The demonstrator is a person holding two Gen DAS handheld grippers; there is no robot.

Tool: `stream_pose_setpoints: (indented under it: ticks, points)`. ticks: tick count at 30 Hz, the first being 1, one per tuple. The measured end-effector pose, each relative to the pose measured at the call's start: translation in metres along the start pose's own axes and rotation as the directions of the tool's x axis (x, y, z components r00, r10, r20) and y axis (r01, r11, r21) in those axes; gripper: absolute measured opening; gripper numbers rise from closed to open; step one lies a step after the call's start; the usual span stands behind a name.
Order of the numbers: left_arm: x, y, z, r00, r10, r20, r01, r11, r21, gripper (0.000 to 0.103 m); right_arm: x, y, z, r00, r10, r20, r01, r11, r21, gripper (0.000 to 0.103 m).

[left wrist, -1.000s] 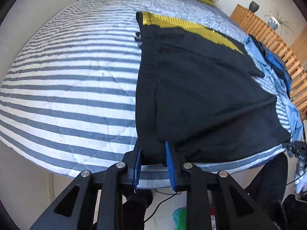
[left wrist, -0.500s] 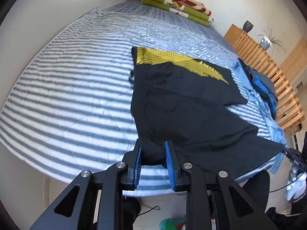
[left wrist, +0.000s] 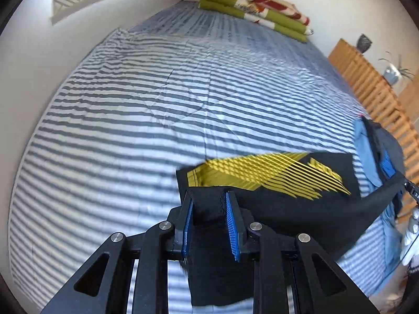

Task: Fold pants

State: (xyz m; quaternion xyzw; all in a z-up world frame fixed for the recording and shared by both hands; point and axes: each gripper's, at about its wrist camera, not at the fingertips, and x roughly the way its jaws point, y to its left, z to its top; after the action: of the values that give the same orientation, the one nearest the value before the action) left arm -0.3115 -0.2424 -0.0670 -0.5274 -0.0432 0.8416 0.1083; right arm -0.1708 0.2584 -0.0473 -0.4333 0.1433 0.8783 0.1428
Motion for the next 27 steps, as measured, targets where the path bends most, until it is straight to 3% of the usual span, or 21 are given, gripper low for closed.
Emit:
stream_pose_setpoints:
  ticks: [4, 7, 9, 10, 14, 19, 23, 27]
  points:
    - [0.08, 0.014, 0.036, 0.995, 0.024, -0.093, -0.03, 0.997, -0.064, 0.025, 0.086, -0.013, 0.026, 0.994, -0.062, -0.094, 0.065, 0.998, 0.027, 0.002]
    - [0.115, 0.024, 0.046, 0.99, 0.034, -0.136, -0.046, 0.995, -0.086, 0.028, 0.128, -0.013, 0.026, 0.986, -0.07, -0.152, 0.072, 0.997, 0.011, 0.002]
    - [0.12, 0.031, 0.049, 0.988, 0.019, -0.152, -0.036, 0.993, -0.11, 0.052, 0.144, -0.015, 0.024, 0.979, -0.079, -0.188, 0.084, 0.996, 0.018, 0.002]
    - [0.115, 0.036, 0.051, 0.992, 0.019, -0.127, -0.034, 0.992, -0.122, 0.057, 0.147, -0.017, 0.022, 0.978, -0.06, -0.199, 0.068, 0.997, 0.031, 0.002]
    - [0.09, 0.057, 0.049, 0.997, -0.048, -0.062, 0.037, 0.986, -0.161, 0.061, 0.151, -0.025, 0.015, 0.976, -0.022, -0.216, 0.036, 0.998, 0.059, 0.005]
    - [0.091, 0.041, 0.032, 0.995, -0.006, -0.099, 0.003, 0.999, -0.034, 0.06, 0.125, -0.046, 0.007, 0.978, 0.072, -0.193, -0.037, 0.984, 0.176, 0.029]
    - [0.077, 0.025, 0.013, 0.997, -0.01, -0.082, 0.011, 1.0, 0.006, 0.06, 0.083, -0.057, -0.01, 0.981, 0.11, -0.16, -0.074, 0.975, 0.211, 0.032]
    - [0.052, 0.001, -0.021, 0.998, -0.009, -0.063, 0.014, 0.997, 0.078, 0.059, 0.055, -0.058, -0.038, 0.962, 0.22, -0.158, -0.177, 0.953, 0.247, 0.032]
